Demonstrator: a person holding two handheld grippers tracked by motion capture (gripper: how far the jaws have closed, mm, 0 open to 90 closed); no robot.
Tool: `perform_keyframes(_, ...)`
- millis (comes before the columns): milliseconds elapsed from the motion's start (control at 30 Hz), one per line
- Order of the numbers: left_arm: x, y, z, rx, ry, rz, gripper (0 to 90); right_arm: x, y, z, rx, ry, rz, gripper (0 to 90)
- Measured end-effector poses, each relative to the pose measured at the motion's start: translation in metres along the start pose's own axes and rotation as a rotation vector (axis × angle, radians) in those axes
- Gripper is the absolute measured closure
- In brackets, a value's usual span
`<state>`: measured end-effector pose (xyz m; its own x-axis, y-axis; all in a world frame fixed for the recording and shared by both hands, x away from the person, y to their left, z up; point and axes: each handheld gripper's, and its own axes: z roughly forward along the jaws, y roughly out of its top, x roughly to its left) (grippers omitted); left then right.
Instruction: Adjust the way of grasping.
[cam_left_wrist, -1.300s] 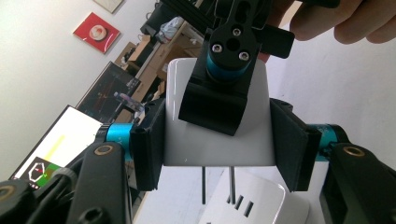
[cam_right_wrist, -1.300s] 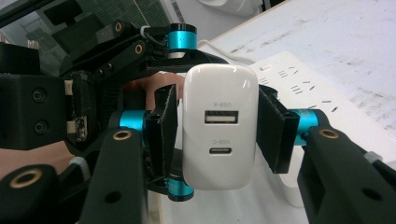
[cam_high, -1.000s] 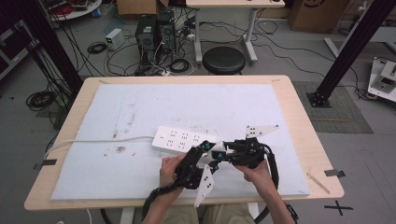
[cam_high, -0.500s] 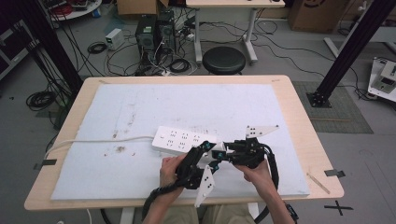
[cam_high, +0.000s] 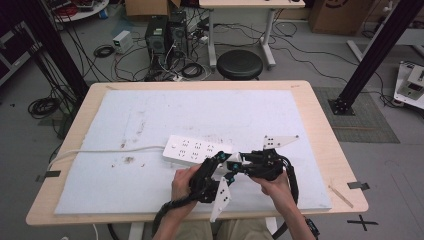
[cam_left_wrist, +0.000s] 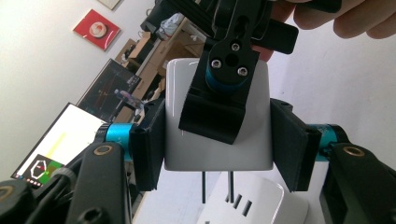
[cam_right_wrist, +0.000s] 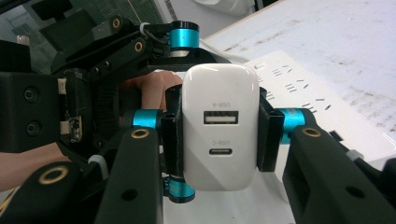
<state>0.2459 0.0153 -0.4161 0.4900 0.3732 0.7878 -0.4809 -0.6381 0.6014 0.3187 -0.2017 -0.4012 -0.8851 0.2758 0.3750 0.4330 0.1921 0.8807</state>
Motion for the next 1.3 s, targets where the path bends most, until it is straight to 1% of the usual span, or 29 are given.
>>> perform_keyframes(33,0.000,0.000,0.000,-0.002,-0.004,-0.003,42.0,0.000,0.000,0.000,0.003,-0.001,0.006,63.0)
perform_keyframes(133,0.001,-0.001,0.000,-0.004,-0.018,-0.009,41.8,0.001,0.000,0.000,0.006,-0.005,0.001,63.0)
perform_keyframes(200,0.002,-0.001,0.000,-0.002,-0.015,-0.006,40.1,0.000,0.000,0.000,0.009,-0.012,0.000,63.0)
perform_keyframes(267,0.002,-0.002,0.001,0.001,-0.013,-0.013,35.1,0.000,0.000,0.000,0.013,-0.015,0.004,63.0)
perform_keyframes(300,0.002,-0.002,0.002,0.000,-0.016,-0.024,33.2,-0.001,0.000,0.000,0.010,-0.020,0.003,63.0)
perform_keyframes(333,0.003,-0.003,0.003,0.003,-0.033,-0.034,30.6,-0.001,0.000,0.000,0.008,-0.016,0.003,63.0)
perform_keyframes(400,0.003,-0.003,0.003,0.003,-0.037,-0.031,26.2,-0.001,0.000,0.000,0.004,-0.014,0.007,63.0)
perform_keyframes(433,0.001,-0.004,0.004,-0.003,-0.054,-0.028,26.2,-0.001,0.000,-0.001,0.002,-0.016,0.006,63.0)
perform_keyframes(467,0.001,-0.004,0.004,-0.002,-0.056,-0.023,24.1,-0.001,0.000,-0.001,0.003,-0.021,0.010,63.0)
perform_keyframes(500,0.000,-0.005,0.004,-0.007,-0.069,-0.029,23.1,-0.001,0.000,-0.002,0.008,-0.026,0.014,63.0)
perform_keyframes(533,0.000,-0.005,0.004,-0.002,-0.062,-0.025,22.9,-0.001,0.000,-0.002,0.004,-0.028,0.011,63.0)
perform_keyframes(567,0.001,-0.005,0.004,-0.005,-0.070,-0.033,22.9,-0.001,0.000,-0.002,0.005,-0.029,0.013,63.0)
perform_keyframes(633,0.001,-0.005,0.004,-0.006,-0.064,-0.035,22.9,-0.002,0.000,-0.003,0.002,-0.029,0.009,63.0)
perform_keyframes(667,0.002,-0.005,0.004,-0.014,-0.070,-0.047,22.8,-0.002,0.000,-0.003,0.004,-0.033,0.010,63.0)
perform_keyframes(733,0.003,-0.005,0.003,-0.008,-0.060,-0.051,22.8,-0.001,0.000,-0.004,0.010,-0.044,0.011,63.0)
perform_keyframes(767,0.004,-0.006,0.003,-0.011,-0.062,-0.064,22.8,-0.001,0.000,-0.004,0.014,-0.046,0.009,63.0)
perform_keyframes(800,0.005,-0.006,0.002,-0.015,-0.053,-0.078,22.8,-0.001,-0.001,-0.004,0.010,-0.053,0.001,63.0)
perform_keyframes(833,0.006,-0.006,0.001,-0.016,-0.053,-0.082,22.8,-0.001,0.000,-0.005,0.009,-0.057,-0.001,63.0)
perform_keyframes(867,0.007,-0.007,0.000,-0.020,-0.055,-0.100,22.8,-0.001,0.000,-0.006,0.010,-0.064,-0.006,63.0)
perform_keyframes(900,0.007,-0.007,0.000,-0.020,-0.055,-0.100,22.8,-0.001,0.000,-0.006,0.010,-0.064,-0.006,63.0)
perform_keyframes(933,0.010,-0.008,-0.002,-0.027,-0.059,-0.129,22.8,-0.001,0.000,-0.007,0.004,-0.071,-0.002,63.0)
perform_keyframes(967,0.011,-0.009,-0.003,-0.027,-0.061,-0.145,22.8,-0.002,0.000,-0.009,0.000,-0.084,0.001,63.0)
perform_keyframes(1100,0.015,-0.012,-0.009,-0.025,-0.060,-0.184,22.8,-0.005,0.000,-0.014,-0.019,-0.108,-0.005,63.1)
perform_keyframes(1133,0.015,-0.013,-0.011,-0.025,-0.057,-0.197,22.8,-0.005,0.000,-0.015,-0.016,-0.116,0.003,63.1)
perform_keyframes(1200,0.018,-0.015,-0.014,-0.029,-0.049,-0.235,22.8,-0.006,0.000,-0.017,-0.022,-0.131,-0.006,63.1)
perform_keyframes(1267,0.020,-0.017,-0.018,-0.015,-0.025,-0.270,22.8,-0.007,0.000,-0.019,-0.025,-0.142,-0.005,63.1)
perform_keyframes(1300,0.022,-0.018,-0.020,-0.011,-0.021,-0.296,22.9,-0.007,0.000,-0.020,-0.026,-0.146,-0.006,63.1)
